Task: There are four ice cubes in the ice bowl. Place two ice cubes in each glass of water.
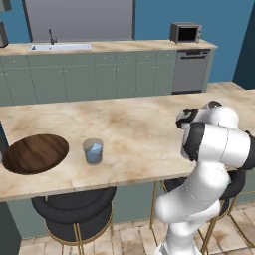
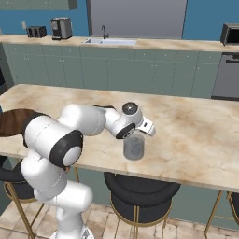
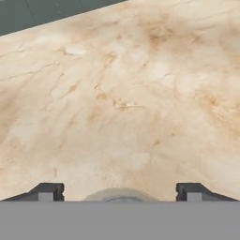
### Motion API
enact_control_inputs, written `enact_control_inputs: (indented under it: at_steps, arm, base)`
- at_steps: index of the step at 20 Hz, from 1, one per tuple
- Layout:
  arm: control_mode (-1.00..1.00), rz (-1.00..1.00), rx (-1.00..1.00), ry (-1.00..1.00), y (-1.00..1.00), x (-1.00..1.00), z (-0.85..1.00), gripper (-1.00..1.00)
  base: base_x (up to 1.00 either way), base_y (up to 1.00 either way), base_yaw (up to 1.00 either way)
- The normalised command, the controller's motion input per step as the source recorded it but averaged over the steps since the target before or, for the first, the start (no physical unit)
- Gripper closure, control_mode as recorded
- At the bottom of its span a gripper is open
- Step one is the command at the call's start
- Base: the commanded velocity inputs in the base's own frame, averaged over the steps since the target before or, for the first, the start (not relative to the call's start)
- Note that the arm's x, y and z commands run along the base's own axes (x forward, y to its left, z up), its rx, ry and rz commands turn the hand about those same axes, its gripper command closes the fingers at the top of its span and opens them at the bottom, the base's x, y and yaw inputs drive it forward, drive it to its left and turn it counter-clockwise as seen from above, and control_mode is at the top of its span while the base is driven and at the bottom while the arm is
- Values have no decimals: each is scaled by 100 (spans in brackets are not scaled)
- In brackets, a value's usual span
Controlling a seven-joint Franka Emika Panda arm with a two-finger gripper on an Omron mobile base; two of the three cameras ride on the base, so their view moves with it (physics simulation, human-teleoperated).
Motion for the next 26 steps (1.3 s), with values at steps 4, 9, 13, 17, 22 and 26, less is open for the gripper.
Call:
enact_control_inputs:
  at_steps: [4, 9, 13, 17, 22, 26]
  arm:
    - [-100, 10, -15, -32, 42, -100, 7, -100]
    - [-100, 10, -21, -14, 70, -100, -4, -100]
    - [-100, 14, -22, 0, 66, -100, -21, -100]
    - [-100, 11, 0, -23, 2, -77, 23, -100]
    - [-100, 1, -2, -7, 6, -19, 1, -100]
    - [-100, 12, -14, -56, 42, -100, 14, -100]
  base:
    - [0, 0, 0]
    - [0, 0, 0]
    - [0, 0, 0]
    - [0, 0, 0]
    - [0, 0, 0]
    - [0, 0, 0]
